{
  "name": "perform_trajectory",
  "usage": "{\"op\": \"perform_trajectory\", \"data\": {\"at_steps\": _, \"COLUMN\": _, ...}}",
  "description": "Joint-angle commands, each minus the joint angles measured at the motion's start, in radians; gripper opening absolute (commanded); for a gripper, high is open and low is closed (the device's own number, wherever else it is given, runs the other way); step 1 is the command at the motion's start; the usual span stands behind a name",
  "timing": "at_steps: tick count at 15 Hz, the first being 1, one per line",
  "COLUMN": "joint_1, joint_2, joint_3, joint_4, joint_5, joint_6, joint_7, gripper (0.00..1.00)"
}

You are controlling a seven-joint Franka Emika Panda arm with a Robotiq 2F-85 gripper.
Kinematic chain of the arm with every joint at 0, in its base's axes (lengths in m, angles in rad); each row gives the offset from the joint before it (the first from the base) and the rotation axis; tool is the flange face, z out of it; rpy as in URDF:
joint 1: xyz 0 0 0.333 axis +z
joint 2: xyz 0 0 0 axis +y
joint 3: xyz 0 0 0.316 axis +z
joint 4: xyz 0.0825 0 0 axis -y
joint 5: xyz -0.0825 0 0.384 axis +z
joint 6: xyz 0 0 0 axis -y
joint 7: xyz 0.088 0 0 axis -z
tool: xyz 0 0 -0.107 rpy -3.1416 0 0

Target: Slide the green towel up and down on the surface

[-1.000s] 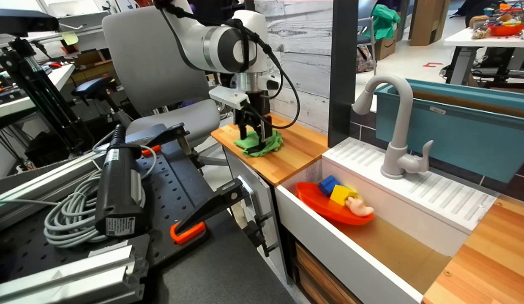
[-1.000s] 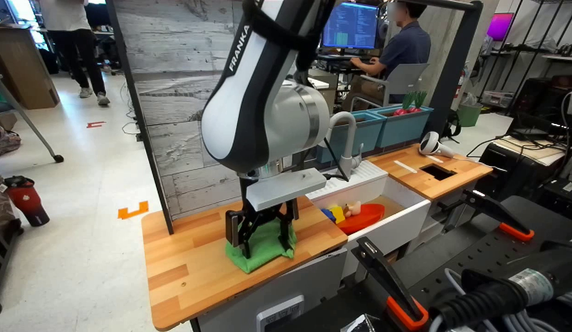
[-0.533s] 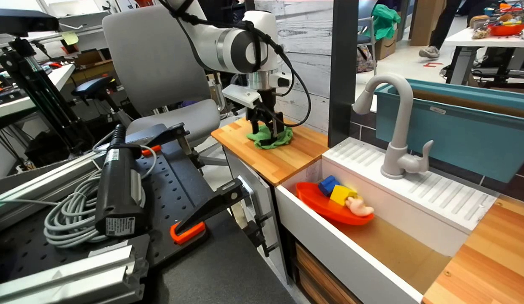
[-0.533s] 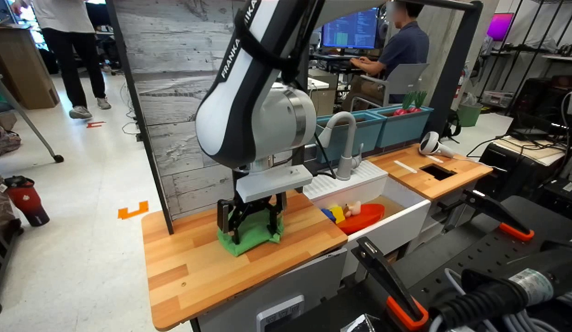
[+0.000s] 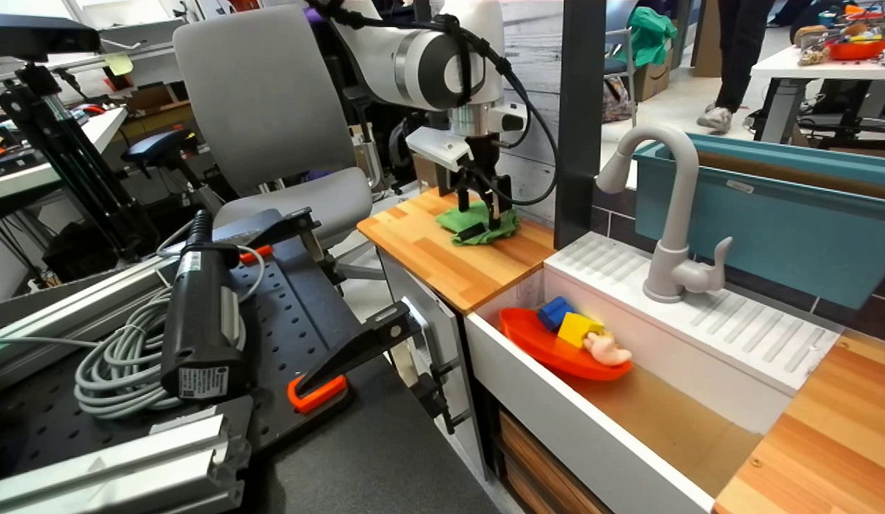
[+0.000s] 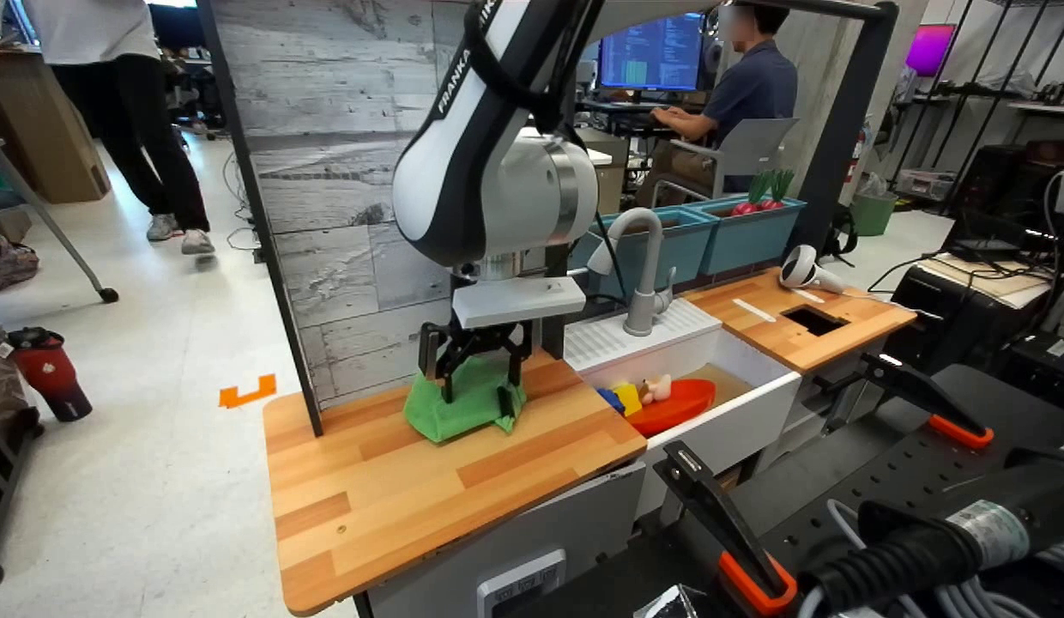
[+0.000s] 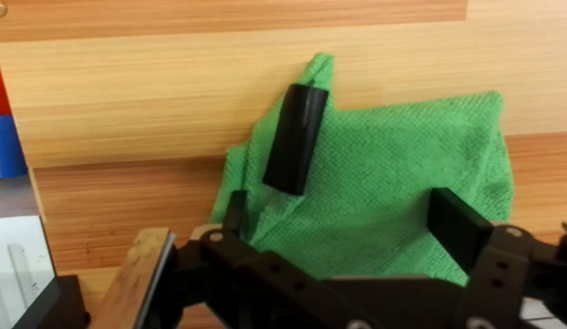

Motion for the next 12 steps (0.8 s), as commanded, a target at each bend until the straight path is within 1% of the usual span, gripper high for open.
{"op": "perform_trajectory", "data": {"at_steps": 1, "joint_1": -0.023, "joint_2": 0.023, "joint_3": -0.007, "joint_4": 0.016, "joint_5": 0.022, "joint_6": 0.031, "joint_7": 0.001, "gripper": 1.00}}
{"op": "perform_trajectory", "data": {"at_steps": 8, "joint_1": -0.049, "joint_2": 0.057, "joint_3": -0.013, "joint_4": 0.009, "joint_5": 0.020, "joint_6": 0.023, "joint_7": -0.002, "gripper": 1.00}}
{"op": "perform_trajectory", "data": {"at_steps": 12, "joint_1": -0.045, "joint_2": 0.029, "joint_3": -0.022, "joint_4": -0.050, "joint_5": 0.013, "joint_6": 0.046, "joint_7": 0.001, "gripper": 1.00}}
